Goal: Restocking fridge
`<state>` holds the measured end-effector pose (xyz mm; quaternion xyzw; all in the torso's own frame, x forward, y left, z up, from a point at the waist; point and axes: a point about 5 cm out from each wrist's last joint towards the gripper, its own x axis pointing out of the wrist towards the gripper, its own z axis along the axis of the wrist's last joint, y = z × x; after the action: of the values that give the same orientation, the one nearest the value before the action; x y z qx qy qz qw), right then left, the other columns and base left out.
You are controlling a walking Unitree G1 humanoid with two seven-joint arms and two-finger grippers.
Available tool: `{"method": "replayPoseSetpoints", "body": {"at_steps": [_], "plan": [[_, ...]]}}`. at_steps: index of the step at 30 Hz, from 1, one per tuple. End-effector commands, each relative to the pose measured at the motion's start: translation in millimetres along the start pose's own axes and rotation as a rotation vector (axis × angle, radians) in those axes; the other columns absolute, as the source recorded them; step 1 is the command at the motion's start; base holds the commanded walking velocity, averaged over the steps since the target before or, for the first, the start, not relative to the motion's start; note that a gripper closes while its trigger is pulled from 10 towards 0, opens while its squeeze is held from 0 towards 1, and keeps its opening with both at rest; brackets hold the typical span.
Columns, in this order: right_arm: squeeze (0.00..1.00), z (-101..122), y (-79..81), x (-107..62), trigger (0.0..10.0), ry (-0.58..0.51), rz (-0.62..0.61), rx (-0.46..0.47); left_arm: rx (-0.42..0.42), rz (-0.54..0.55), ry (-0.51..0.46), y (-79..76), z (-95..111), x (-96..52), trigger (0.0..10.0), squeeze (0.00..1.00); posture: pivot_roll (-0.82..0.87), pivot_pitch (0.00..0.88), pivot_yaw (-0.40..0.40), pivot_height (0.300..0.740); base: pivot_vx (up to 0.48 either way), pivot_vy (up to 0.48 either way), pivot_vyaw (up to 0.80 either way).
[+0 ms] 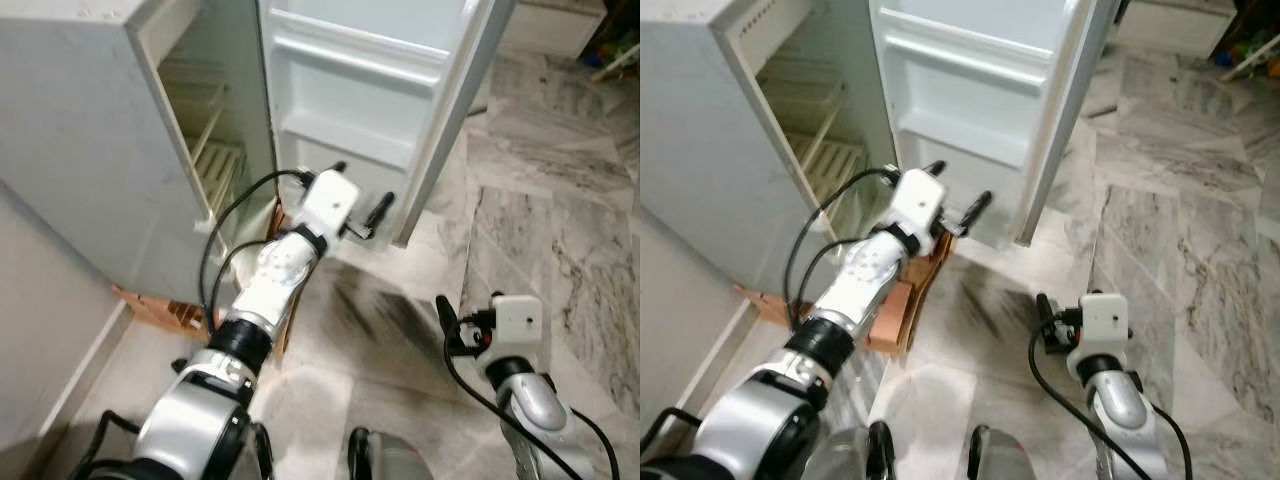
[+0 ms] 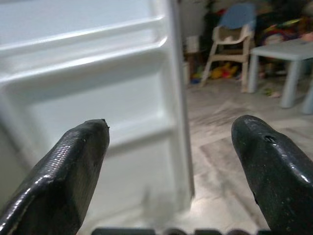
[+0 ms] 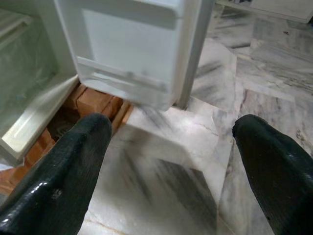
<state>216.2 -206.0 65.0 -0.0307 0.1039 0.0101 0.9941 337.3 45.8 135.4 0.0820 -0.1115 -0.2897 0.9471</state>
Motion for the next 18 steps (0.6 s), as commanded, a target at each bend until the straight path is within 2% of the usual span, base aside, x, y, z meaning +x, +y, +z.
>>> {"method": "replayPoseSetpoints", "body": {"at_steps": [1,2,4,6,10,18], "plan": [[0.00,0,1.2,0.3,10.0,-0.006,0.010,-0.002,-0.018,0.010,0.048,1.8,-11,-13.6,10.0,0.00,-0.10,0.106,-0.004,0.740,0.000,-0.465,0.00],[0.00,0,1.9,0.7,10.0,-0.005,0.011,-0.007,-0.021,0.019,0.075,3.2,-18,-25.3,10.0,0.00,-0.10,0.106,-0.004,0.740,0.000,-0.465,0.00],[0.00,0,2.1,1.2,10.0,-0.009,0.011,0.000,-0.021,0.052,0.107,6.1,-28,-38.9,10.0,0.00,-0.09,0.105,-0.006,0.740,0.000,-0.463,0.00],[0.00,0,2.0,2.3,10.0,-0.011,0.013,0.003,-0.027,0.069,0.121,6.9,-32,-44.8,10.0,0.00,-0.08,0.104,-0.007,0.740,0.000,-0.458,0.00],[0.00,1,2.2,6.4,10.0,-0.021,0.018,-0.001,-0.025,0.071,0.125,5.5,-32,-48.9,10.0,0.00,-0.07,0.100,-0.012,0.740,0.060,-0.437,0.00],[0.00,8,4.5,14.2,10.0,-0.055,0.023,-0.015,-0.030,0.073,0.136,4.0,-29,-51.7,10.0,0.00,-0.07,0.093,-0.015,0.740,0.333,-0.340,0.00]]}}
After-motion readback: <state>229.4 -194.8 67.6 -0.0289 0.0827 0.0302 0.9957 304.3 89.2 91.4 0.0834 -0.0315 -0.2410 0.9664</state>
